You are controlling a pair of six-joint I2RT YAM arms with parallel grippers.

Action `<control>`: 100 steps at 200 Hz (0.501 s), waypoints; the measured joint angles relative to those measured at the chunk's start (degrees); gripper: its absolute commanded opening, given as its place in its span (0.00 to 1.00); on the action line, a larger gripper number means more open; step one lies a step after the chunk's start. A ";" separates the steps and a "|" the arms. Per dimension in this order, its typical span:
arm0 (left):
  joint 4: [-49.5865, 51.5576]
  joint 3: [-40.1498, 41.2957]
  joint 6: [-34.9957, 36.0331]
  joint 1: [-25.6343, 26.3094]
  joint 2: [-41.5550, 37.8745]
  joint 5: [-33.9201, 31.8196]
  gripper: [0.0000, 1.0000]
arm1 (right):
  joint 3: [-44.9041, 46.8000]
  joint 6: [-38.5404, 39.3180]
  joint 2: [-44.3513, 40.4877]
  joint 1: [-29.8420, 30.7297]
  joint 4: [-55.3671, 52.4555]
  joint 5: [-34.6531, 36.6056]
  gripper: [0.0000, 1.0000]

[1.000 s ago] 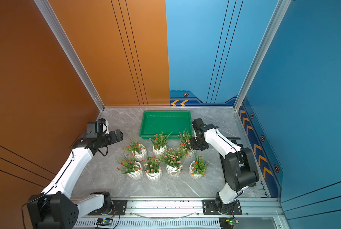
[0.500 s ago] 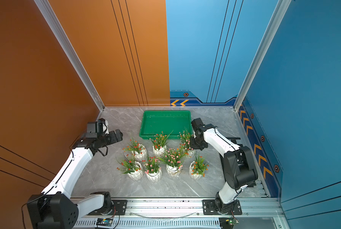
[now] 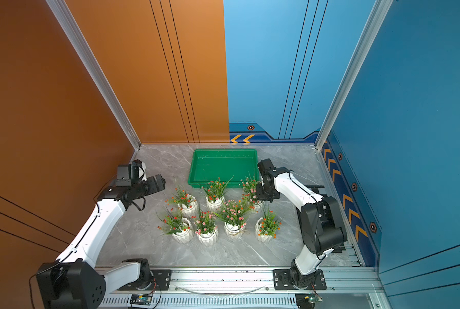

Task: Put the potted gypsophila into the storage box
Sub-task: Pick up the baby's breath potted plant from the center of the board.

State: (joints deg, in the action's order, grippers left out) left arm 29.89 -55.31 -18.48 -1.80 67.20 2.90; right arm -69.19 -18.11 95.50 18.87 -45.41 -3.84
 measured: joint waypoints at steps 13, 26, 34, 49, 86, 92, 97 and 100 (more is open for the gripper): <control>0.00 0.00 0.00 0.00 0.00 -0.09 0.98 | 0.00 0.00 0.00 0.00 0.00 0.02 0.00; 0.00 0.00 0.00 0.00 0.00 -0.09 0.98 | -0.02 0.00 0.00 0.00 0.00 0.00 0.00; 0.00 0.00 0.00 0.00 0.00 -0.11 0.98 | -0.02 0.00 0.00 0.00 0.00 -0.02 0.00; 0.00 0.00 0.00 0.00 0.00 -0.13 0.98 | -0.07 -0.02 -0.02 -0.02 -0.04 -0.07 0.00; 0.00 0.00 0.00 0.00 0.00 -0.31 0.98 | -0.68 -0.39 -0.02 -0.57 -1.14 -0.52 0.00; 0.00 0.00 0.00 0.00 0.00 -0.31 0.98 | -0.92 -0.42 -0.02 -0.74 -1.51 -0.61 0.00; 0.00 0.00 0.00 0.00 0.00 -0.31 0.98 | -1.18 -0.42 -0.04 -0.90 -1.79 -0.70 0.00; 0.00 0.00 0.00 0.00 0.00 -0.31 0.98 | -1.36 -0.44 -0.09 -0.96 -1.99 -0.74 0.00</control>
State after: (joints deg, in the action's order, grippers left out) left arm 29.89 -55.31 -18.48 -1.80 67.20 2.59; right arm -70.54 -18.55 95.42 17.91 -47.40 -4.58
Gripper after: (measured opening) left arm 0.983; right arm 0.100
